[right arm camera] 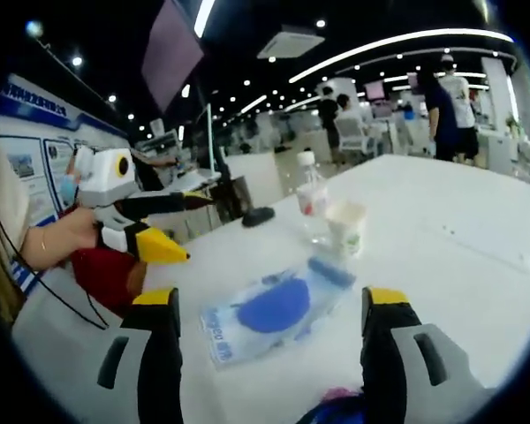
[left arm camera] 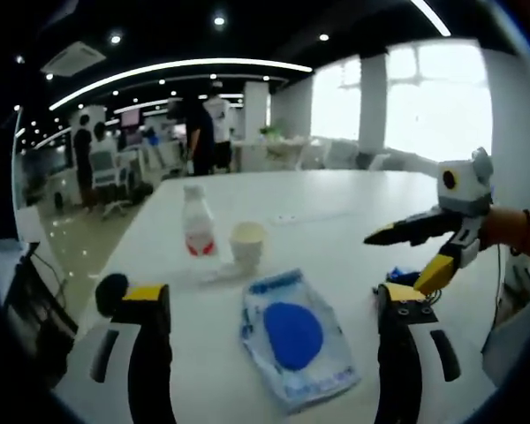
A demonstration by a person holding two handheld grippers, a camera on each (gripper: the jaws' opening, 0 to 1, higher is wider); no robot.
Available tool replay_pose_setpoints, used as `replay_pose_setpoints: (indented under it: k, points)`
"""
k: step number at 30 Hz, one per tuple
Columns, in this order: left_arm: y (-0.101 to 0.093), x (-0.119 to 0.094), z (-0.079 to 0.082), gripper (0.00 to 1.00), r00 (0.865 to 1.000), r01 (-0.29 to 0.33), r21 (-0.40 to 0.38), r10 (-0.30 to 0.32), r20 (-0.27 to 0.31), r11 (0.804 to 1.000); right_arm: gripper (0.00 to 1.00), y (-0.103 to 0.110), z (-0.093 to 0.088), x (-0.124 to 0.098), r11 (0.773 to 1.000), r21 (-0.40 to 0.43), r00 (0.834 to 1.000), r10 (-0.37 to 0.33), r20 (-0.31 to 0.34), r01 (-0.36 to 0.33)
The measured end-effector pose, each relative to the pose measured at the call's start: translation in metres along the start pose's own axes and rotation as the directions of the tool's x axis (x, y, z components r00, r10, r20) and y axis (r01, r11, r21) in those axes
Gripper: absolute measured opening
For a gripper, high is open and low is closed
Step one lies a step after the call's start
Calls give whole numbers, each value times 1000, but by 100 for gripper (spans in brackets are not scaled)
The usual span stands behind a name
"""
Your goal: Arrange the tabletop items into an orderly group along one side of the table until the central work area is clear of visible clutter.
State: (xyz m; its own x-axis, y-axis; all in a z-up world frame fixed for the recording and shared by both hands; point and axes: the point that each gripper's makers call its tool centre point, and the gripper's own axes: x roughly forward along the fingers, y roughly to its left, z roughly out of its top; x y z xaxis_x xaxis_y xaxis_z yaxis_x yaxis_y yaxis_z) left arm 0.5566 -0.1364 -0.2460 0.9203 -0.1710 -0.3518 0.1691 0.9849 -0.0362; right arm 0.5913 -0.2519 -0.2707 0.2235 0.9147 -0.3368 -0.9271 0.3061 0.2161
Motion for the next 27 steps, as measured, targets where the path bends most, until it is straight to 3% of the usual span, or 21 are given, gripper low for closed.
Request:
replay_pose_setpoints:
  k: [6,15,17,19,21,25,27]
  points:
    - [-11,-5,-11,86,1000,2,-26,-3,-26,1000,78,-16,2,12,1000,-27,1000,-3,-4,3]
    - [-26,-17,-34,79,996,-55,-68,50,-73,996,72,-40,4,23,998,-67,1000,16,7,-16]
    - [-27,-19,-36,76,995,-84,-104,79,-58,991,71,-46,2,25,997,-80,1000,12,-2,-12]
    - [-34,-18,-40,76,996,-61,-108,54,-66,992,71,-51,0,28,996,-91,1000,2,-9,-3]
    - [-37,-18,-48,72,992,-74,-97,63,-105,993,69,-55,-1,33,996,-87,1000,5,-9,-5]
    - [-43,-17,-58,69,989,-96,-158,76,-129,983,64,-63,-2,45,995,-98,1000,-7,1,7]
    - [-42,-21,-70,62,975,-154,-157,124,-183,976,62,-67,-1,52,996,-90,1000,-12,15,13]
